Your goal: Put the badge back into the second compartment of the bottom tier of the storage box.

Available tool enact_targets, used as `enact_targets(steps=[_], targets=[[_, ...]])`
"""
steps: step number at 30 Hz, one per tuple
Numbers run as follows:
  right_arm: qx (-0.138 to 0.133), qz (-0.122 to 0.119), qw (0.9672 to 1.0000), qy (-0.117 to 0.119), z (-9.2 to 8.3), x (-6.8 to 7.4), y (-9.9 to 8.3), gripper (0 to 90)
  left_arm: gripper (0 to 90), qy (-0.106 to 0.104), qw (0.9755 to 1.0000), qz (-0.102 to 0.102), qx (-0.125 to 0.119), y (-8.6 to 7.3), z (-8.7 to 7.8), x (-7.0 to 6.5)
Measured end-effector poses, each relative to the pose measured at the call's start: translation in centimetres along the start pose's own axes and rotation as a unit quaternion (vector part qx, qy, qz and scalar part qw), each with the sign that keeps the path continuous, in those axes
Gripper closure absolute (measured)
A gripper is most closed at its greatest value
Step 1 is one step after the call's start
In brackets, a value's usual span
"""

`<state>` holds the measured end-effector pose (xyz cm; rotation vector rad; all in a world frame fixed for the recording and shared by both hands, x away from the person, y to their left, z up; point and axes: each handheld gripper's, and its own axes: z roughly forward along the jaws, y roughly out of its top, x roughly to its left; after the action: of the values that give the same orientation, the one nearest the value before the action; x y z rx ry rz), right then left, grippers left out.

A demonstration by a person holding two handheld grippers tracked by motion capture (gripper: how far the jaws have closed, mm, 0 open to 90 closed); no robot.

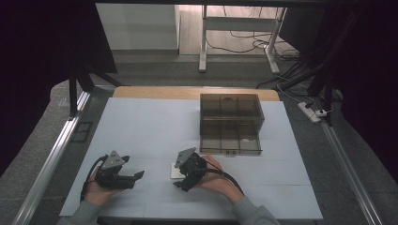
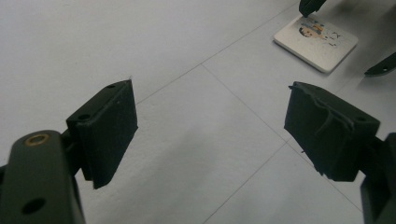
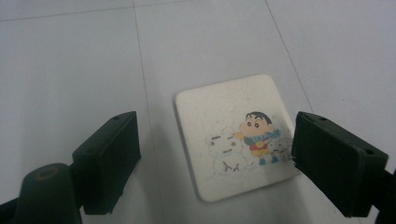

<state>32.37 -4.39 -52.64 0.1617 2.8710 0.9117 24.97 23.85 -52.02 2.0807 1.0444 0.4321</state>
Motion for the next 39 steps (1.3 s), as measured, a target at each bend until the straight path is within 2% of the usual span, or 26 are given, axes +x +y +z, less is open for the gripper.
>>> enact_targets(steps=[21, 22, 25, 31, 32, 39], targets=[[-0.009, 0.002, 0.9999, -0.006, 0.35, -0.56, -0.05, 16.7, 17.1, -0.003, 1.0000, 0.004, 0.006, -0.02, 0.23, -0.12], [-0.011, 0.013, 0.9998, 0.009, 0.43, -0.75, -0.17, 21.8, 17.1, -0.003, 0.9999, 0.006, 0.008, -0.03, 0.27, -0.13], [-0.012, 0.022, 0.9995, 0.021, 0.41, -1.00, -0.31, 23.2, 17.2, -0.003, 0.9999, 0.006, 0.009, -0.05, 0.32, -0.16], [-0.008, 0.015, 0.9996, 0.024, 0.23, -0.86, -0.18, 30.0, 17.2, -0.004, 0.9999, 0.006, 0.010, -0.03, 0.39, -0.19], [-0.011, 0.016, 0.9995, 0.026, 0.19, -0.84, -0.20, 33.5, 17.2, -0.004, 0.9999, 0.006, 0.010, -0.03, 0.38, -0.19], [-0.009, 0.017, 0.9995, 0.026, 0.17, -0.86, -0.18, 33.6, 17.3, -0.003, 0.9999, 0.006, 0.009, -0.04, 0.32, -0.16]])
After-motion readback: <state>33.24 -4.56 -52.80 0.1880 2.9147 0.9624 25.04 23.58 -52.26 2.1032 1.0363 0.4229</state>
